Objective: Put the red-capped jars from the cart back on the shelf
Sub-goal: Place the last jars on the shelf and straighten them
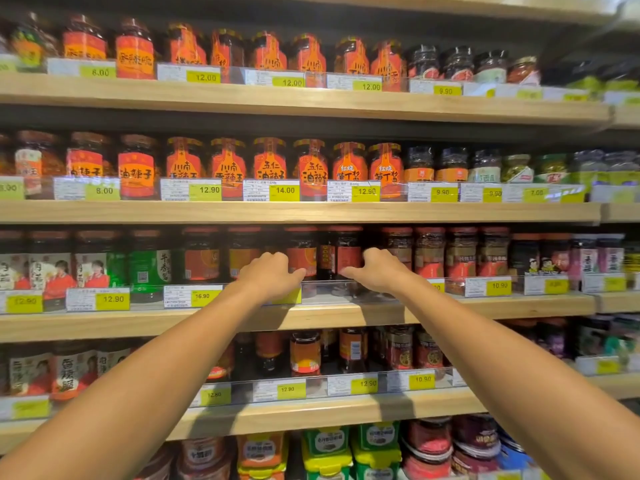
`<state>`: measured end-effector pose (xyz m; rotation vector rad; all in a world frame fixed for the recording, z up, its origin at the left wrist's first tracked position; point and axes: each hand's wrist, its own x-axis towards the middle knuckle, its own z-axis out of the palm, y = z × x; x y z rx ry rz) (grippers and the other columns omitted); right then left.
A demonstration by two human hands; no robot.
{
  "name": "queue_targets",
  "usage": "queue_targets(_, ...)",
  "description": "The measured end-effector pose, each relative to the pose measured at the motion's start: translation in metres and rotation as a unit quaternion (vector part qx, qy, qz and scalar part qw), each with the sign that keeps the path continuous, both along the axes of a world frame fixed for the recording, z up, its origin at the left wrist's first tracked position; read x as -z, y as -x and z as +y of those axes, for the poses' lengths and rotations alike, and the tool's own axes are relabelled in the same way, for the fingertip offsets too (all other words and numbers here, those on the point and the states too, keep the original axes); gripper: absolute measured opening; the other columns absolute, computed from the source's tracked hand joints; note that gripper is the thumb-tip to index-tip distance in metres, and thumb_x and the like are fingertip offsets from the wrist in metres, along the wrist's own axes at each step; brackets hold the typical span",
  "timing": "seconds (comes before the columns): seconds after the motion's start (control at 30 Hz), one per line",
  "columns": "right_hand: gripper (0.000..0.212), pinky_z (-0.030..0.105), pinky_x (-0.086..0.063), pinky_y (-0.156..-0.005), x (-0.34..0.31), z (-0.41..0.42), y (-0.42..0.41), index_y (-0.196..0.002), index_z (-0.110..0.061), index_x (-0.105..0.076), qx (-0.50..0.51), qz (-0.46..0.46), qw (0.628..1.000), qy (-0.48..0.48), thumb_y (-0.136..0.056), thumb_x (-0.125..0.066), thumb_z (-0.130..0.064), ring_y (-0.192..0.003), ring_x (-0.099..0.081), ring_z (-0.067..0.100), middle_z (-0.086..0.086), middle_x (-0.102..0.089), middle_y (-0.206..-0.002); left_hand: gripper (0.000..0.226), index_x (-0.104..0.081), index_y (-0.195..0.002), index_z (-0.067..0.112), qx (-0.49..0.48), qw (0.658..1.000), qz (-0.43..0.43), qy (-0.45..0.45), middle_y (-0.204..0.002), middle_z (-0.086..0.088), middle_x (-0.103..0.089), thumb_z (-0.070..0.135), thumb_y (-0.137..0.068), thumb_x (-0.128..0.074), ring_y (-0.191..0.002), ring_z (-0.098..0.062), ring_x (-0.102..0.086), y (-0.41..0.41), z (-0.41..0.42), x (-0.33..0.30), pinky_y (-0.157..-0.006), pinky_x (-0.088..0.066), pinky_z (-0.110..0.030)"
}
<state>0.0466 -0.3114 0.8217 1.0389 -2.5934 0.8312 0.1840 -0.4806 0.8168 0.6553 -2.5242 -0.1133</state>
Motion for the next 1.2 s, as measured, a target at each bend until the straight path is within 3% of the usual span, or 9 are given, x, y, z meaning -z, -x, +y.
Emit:
queue_targets(0.1, 0.062, 0.039, -0.053, -0.077, 0.001, 0.01, -0.003, -0.103, -0.007, -0.065, -0.013, 0.006, 0.999, 0.033, -0.085, -0.061, -0.066, -0.088, -0.066, 0.026, 0.005, -0.07, -0.092, 0.057, -0.058, -0.125, 0.021, -0.001, 0.996, 0.037, 0.081, -0.118, -0.002, -0.068, 0.064, -0.091, -0.046, -0.111, -0.032, -0.061, -0.025, 0.003, 0.008, -0.083, -0.05, -0.043)
queue_targets(0.2, 0.069, 0.045, -0.052, -0.094, 0.006, 0.025, -0.02, -0.133, -0.018, -0.055, -0.034, 0.053, 0.996, 0.058, -0.084, -0.06, -0.066, -0.112, -0.061, 0.021, -0.001, -0.068, -0.116, 0.059, -0.045, -0.143, 0.029, 0.038, 0.989, 0.081, 0.115, -0.137, 0.007, -0.06, 0.061, -0.093, -0.046, -0.125, -0.023, -0.057, -0.059, 0.004, 0.019, -0.094, -0.051, -0.046)
queue_targets(0.4, 0.052, 0.035, -0.046, -0.105, 0.026, 0.047, -0.075, -0.137, -0.025, -0.055, -0.136, 0.16, 0.963, 0.172, -0.091, -0.062, -0.048, -0.124, -0.056, 0.007, -0.011, -0.062, -0.132, 0.038, -0.062, -0.125, 0.033, 0.124, 0.961, 0.209, 0.129, -0.121, 0.018, -0.066, 0.049, -0.092, -0.052, -0.11, -0.006, -0.062, -0.129, -0.004, 0.058, -0.087, -0.054, -0.034)
queue_targets(0.5, 0.044, 0.029, -0.044, -0.106, 0.048, 0.049, -0.103, -0.135, -0.026, -0.058, -0.192, 0.16, 0.949, 0.193, -0.093, -0.063, -0.041, -0.123, -0.054, 0.0, -0.016, -0.062, -0.132, 0.04, -0.065, -0.12, 0.033, 0.118, 0.963, 0.205, 0.126, -0.113, 0.018, -0.069, 0.053, -0.09, -0.048, -0.101, -0.004, -0.065, -0.161, -0.015, 0.088, -0.081, -0.057, -0.031)
queue_targets(0.67, 0.04, 0.03, -0.047, -0.101, 0.095, 0.03, -0.131, -0.131, -0.03, -0.06, -0.225, 0.166, 0.951, 0.13, -0.093, -0.061, -0.045, -0.118, -0.057, 0.002, -0.018, -0.063, -0.127, 0.045, -0.068, -0.116, 0.034, 0.059, 0.981, 0.149, 0.106, -0.112, 0.019, -0.069, 0.059, -0.087, -0.046, -0.1, -0.007, -0.068, -0.188, -0.036, 0.129, -0.079, -0.055, -0.029)
queue_targets(0.8, 0.046, 0.027, -0.046, -0.102, 0.123, 0.004, -0.137, -0.136, -0.031, -0.056, -0.232, 0.121, 0.963, 0.072, -0.093, -0.061, -0.047, -0.121, -0.055, 0.002, -0.017, -0.061, -0.131, 0.061, -0.064, -0.124, 0.032, 0.031, 0.993, 0.109, 0.035, -0.119, 0.015, -0.068, 0.07, -0.082, -0.042, -0.101, -0.009, -0.067, -0.188, -0.052, 0.145, -0.085, -0.055, -0.032)
queue_targets(0.97, 0.054, 0.036, -0.045, -0.105, 0.148, -0.03, -0.137, -0.141, -0.025, -0.051, -0.227, 0.052, 0.972, 0.029, -0.092, -0.063, -0.046, -0.125, -0.053, 0.009, -0.009, -0.058, -0.137, 0.055, -0.057, -0.135, 0.022, 0.006, 0.994, 0.109, -0.023, -0.125, 0.008, -0.067, 0.054, -0.09, -0.06, -0.109, -0.013, -0.065, -0.175, -0.064, 0.154, -0.09, -0.053, -0.036)
queue_targets(1.07, 0.065, 0.04, -0.04, -0.11, 0.154, -0.048, -0.139, -0.148, -0.021, -0.042, -0.212, 0.006, 0.977, 0.02, -0.091, -0.064, -0.045, -0.134, -0.047, 0.016, -0.004, -0.052, -0.145, 0.062, -0.05, -0.141, 0.019, -0.009, 0.991, 0.121, -0.06, -0.124, 0.006, -0.067, 0.053, -0.089, -0.061, -0.107, -0.014, -0.064, -0.161, -0.069, 0.155, -0.091, -0.053, -0.037)
queue_targets(1.2, 0.076, 0.035, -0.034, -0.11, 0.155, -0.072, -0.142, -0.155, -0.013, -0.024, -0.184, -0.03, 0.982, 0.005, -0.095, -0.06, -0.044, -0.143, -0.037, 0.022, 0.005, -0.039, -0.156, 0.067, -0.046, -0.142, 0.014, -0.029, 0.988, 0.13, -0.083, -0.123, 0.0, -0.066, 0.053, -0.09, -0.061, -0.107, -0.017, -0.064, -0.144, -0.074, 0.156, -0.087, -0.054, -0.038)
